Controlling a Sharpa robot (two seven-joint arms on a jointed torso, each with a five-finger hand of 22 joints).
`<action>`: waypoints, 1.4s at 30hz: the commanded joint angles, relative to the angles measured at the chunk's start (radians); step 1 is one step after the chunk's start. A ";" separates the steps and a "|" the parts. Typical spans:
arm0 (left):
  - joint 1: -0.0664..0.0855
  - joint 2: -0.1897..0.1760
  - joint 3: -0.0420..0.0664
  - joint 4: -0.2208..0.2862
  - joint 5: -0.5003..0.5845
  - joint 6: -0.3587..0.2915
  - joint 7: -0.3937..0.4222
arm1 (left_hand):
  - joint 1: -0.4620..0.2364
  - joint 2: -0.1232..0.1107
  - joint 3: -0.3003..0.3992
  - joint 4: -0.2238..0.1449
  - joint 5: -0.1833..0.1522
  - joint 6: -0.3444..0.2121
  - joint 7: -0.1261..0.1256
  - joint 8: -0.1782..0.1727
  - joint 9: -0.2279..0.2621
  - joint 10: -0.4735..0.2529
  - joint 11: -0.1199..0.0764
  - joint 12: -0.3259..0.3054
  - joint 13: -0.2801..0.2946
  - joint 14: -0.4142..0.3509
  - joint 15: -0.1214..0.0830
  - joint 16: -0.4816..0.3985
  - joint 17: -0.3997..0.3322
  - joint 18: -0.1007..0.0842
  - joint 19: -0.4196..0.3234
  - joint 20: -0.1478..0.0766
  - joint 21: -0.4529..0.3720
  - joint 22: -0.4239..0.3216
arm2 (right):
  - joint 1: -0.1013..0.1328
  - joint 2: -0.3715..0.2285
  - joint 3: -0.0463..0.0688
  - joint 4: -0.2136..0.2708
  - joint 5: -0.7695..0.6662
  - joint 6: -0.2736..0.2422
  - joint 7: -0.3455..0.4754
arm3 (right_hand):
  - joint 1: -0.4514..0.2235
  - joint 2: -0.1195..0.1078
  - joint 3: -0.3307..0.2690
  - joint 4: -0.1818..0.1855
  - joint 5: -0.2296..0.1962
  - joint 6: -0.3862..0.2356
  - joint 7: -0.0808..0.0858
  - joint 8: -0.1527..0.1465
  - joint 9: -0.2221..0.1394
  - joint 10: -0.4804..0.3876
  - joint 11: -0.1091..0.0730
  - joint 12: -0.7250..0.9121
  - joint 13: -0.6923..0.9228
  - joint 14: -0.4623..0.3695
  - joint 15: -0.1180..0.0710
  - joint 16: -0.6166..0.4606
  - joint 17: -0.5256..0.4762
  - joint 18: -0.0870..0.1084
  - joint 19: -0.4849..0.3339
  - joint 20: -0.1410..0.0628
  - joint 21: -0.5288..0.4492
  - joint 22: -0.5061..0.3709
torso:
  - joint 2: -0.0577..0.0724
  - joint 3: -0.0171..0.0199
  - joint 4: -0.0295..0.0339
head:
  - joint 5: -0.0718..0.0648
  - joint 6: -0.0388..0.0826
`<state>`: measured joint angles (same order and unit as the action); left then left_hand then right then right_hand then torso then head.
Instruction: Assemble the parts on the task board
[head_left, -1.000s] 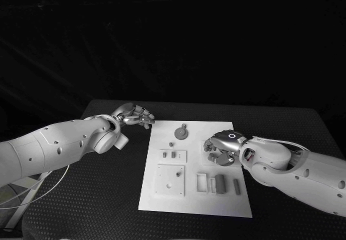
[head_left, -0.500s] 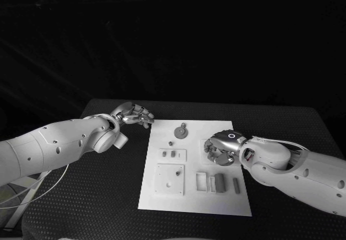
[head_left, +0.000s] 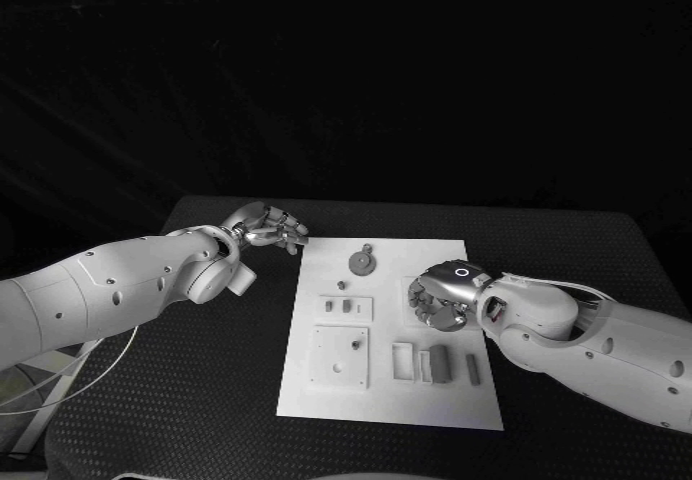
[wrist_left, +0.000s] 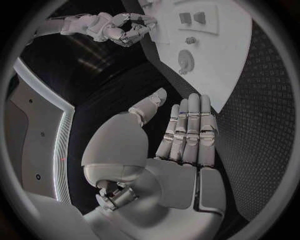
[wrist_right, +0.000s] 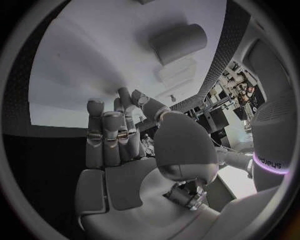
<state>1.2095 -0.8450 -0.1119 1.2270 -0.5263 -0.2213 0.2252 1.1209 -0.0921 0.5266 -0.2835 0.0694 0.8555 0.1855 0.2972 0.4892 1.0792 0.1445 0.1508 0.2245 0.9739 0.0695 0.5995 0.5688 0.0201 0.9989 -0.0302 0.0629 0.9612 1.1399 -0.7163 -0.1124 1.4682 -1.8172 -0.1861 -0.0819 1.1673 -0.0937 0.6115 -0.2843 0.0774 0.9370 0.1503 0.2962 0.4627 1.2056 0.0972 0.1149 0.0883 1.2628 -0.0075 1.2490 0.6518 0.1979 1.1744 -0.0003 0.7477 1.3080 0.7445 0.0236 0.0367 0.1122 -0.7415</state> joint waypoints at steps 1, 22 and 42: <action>0.001 0.002 0.001 0.002 0.006 0.008 0.011 | -0.007 -0.001 -0.006 -0.002 -0.002 -0.007 -0.002 0.006 -0.001 -0.008 -0.001 0.005 -0.001 0.004 0.001 -0.005 0.001 0.005 0.002 0.002 0.006 -0.002 | -0.002 0.000 -0.001 -0.002 -0.023 0.008 -0.009 | 0.003 0.013 0.003 -0.005 0.003 0.009 -0.001 0.005 -0.002 0.012 -0.003 0.002 0.001 0.000 -0.011 0.008 0.002 0.064 0.004 -0.005 0.005 0.019 | 0.000 -0.0003 -0.0008 | 0.001 -0.002; 0.001 0.002 0.001 0.000 0.006 0.009 0.010 | -0.008 0.000 -0.007 -0.002 -0.002 -0.008 -0.002 0.006 -0.002 -0.009 0.000 0.006 -0.002 0.004 0.001 -0.006 0.002 0.004 0.002 0.002 0.006 -0.002 | -0.003 0.002 -0.001 -0.013 -0.029 -0.008 -0.014 | 0.010 -0.007 -0.003 -0.005 0.002 0.000 0.005 -0.004 -0.013 0.005 0.002 -0.022 -0.004 -0.010 -0.006 0.006 0.004 0.064 -0.007 -0.004 0.007 0.021 | 0.000 -0.0006 -0.0009 | 0.000 -0.004; 0.001 0.002 0.001 0.000 0.006 0.009 0.009 | -0.008 0.000 -0.007 -0.002 -0.002 -0.008 -0.002 0.006 -0.002 -0.010 0.000 0.007 -0.002 0.004 0.001 -0.008 0.003 0.004 0.002 0.002 0.006 -0.003 | -0.003 0.005 -0.001 -0.008 0.000 -0.004 -0.013 | -0.012 -0.005 -0.008 0.000 0.002 0.011 0.002 -0.001 -0.017 0.022 -0.002 -0.025 -0.002 -0.006 -0.010 0.013 0.007 0.064 -0.002 -0.003 0.015 0.021 | 0.000 -0.0005 -0.0011 | 0.000 -0.006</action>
<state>1.2094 -0.8444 -0.1119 1.2255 -0.5262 -0.2212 0.2247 1.1209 -0.0921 0.5266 -0.2835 0.0694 0.8556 0.1855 0.2971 0.4885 1.0792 0.1445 0.1508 0.2234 0.9738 0.0695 0.5956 0.5703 0.0197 0.9989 -0.0302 0.0629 0.9594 1.1379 -0.7118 -0.1132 1.4596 -1.8215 -0.1951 -0.0937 1.1623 -0.0987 0.6071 -0.2855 0.0774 0.9404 0.1537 0.2962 0.4466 1.2155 0.0893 0.0928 0.0851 1.2610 -0.0117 1.2577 0.6584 0.1977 1.1733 -0.0027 0.7568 1.3076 0.7443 0.0231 0.0362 0.1117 -0.7470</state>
